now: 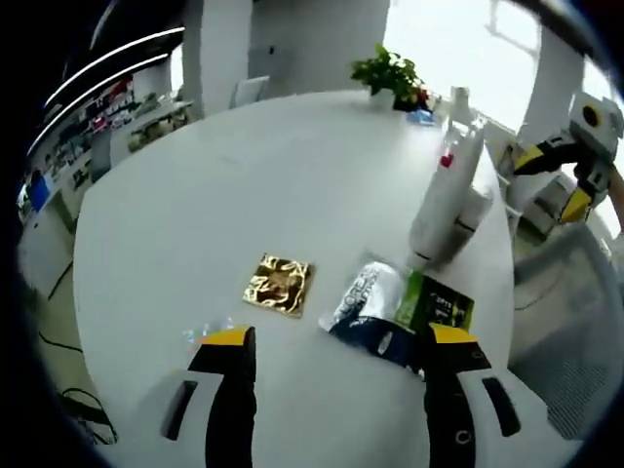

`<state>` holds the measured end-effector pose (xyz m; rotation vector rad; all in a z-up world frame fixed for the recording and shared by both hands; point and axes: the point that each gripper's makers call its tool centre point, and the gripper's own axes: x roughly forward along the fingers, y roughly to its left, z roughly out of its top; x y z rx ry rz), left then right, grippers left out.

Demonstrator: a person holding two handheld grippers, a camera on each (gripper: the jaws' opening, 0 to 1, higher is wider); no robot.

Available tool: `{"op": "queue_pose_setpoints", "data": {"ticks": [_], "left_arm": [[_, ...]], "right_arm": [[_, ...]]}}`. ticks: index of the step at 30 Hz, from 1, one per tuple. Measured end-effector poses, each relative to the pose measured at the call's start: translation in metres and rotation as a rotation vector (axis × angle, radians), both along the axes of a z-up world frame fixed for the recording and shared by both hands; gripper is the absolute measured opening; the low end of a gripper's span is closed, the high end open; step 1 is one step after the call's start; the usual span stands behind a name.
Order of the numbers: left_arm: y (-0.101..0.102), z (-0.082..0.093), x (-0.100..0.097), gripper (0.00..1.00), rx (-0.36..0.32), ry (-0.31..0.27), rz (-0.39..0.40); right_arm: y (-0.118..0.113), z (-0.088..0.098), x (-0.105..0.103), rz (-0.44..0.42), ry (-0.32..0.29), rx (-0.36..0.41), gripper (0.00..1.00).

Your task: Arrange the skincare products in the storage area until every visible bottle or jar stands upright without overlapping.

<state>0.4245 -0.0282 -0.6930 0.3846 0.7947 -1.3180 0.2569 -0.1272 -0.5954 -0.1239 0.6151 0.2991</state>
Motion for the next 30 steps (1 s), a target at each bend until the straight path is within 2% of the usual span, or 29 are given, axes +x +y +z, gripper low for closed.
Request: {"op": "queue_pose_setpoints", "data": {"ticks": [3,8,12,16,19,21,26,28,30], "left_arm": [[-0.013,-0.007,0.003,0.67,0.0,0.022,0.011],[-0.023,-0.022,0.011,0.68,0.028,0.079,0.051],[-0.027,-0.034,0.018,0.7,0.068,0.108,0.086],[-0.03,-0.042,0.017,0.71,0.097,0.136,0.085],[-0.034,-0.046,0.023,0.7,0.104,0.13,0.097],[-0.036,-0.045,0.024,0.71,0.105,0.146,0.107],[-0.045,-0.046,0.025,0.71,0.12,0.128,0.072],[-0.051,-0.045,0.018,0.71,0.125,0.114,0.057],[-0.057,-0.045,0.018,0.71,0.131,0.107,0.046]], "right_arm": [[-0.003,-0.002,0.0,-0.01,0.003,0.003,0.43],[-0.006,-0.006,-0.002,-0.024,0.01,0.019,0.43],[-0.011,-0.008,-0.003,-0.038,0.013,0.024,0.43],[-0.015,-0.009,-0.004,-0.052,0.013,0.033,0.43],[-0.018,-0.01,-0.005,-0.064,0.013,0.038,0.43],[-0.02,-0.011,-0.006,-0.07,0.013,0.042,0.42],[-0.022,-0.015,-0.008,-0.077,0.022,0.048,0.42],[-0.022,-0.015,-0.008,-0.08,0.02,0.054,0.42],[-0.023,-0.015,-0.008,-0.081,0.02,0.054,0.42]]}}
